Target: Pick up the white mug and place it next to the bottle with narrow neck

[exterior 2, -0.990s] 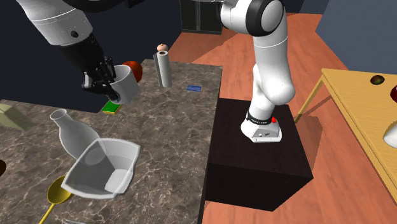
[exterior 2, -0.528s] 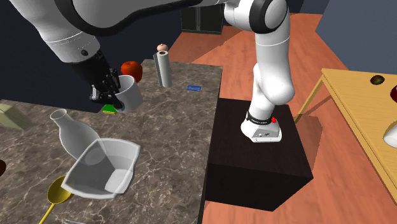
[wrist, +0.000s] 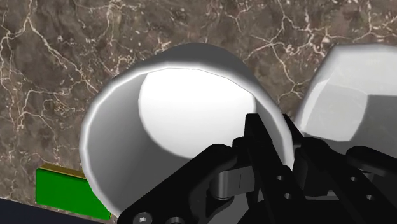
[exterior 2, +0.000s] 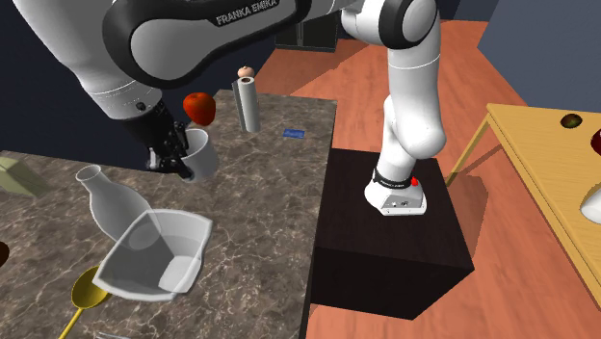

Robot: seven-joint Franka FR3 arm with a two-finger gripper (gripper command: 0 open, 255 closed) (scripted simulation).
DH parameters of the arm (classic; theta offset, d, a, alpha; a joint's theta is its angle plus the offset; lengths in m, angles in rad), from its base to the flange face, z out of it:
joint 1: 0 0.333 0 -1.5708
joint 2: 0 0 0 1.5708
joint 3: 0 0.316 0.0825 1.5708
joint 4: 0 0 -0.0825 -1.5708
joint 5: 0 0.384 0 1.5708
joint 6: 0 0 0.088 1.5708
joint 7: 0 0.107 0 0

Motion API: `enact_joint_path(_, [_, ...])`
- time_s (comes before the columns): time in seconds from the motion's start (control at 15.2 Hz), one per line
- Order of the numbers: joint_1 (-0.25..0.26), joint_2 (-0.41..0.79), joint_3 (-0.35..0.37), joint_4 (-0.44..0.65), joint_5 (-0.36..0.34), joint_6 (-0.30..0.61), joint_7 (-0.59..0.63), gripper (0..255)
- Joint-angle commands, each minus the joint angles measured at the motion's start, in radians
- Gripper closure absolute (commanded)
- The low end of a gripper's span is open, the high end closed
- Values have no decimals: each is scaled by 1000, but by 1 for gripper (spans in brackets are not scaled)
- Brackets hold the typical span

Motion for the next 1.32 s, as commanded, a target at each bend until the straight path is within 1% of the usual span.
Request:
enact_joint_path(0.0, [-3,-5,0,-36,1,32,2,255])
enact_joint_path(0.59, [-8,0,-4,-150,-2,150,7,255])
enact_joint_path(1.25, [-9,28,-9,-248,-15,273,18,255])
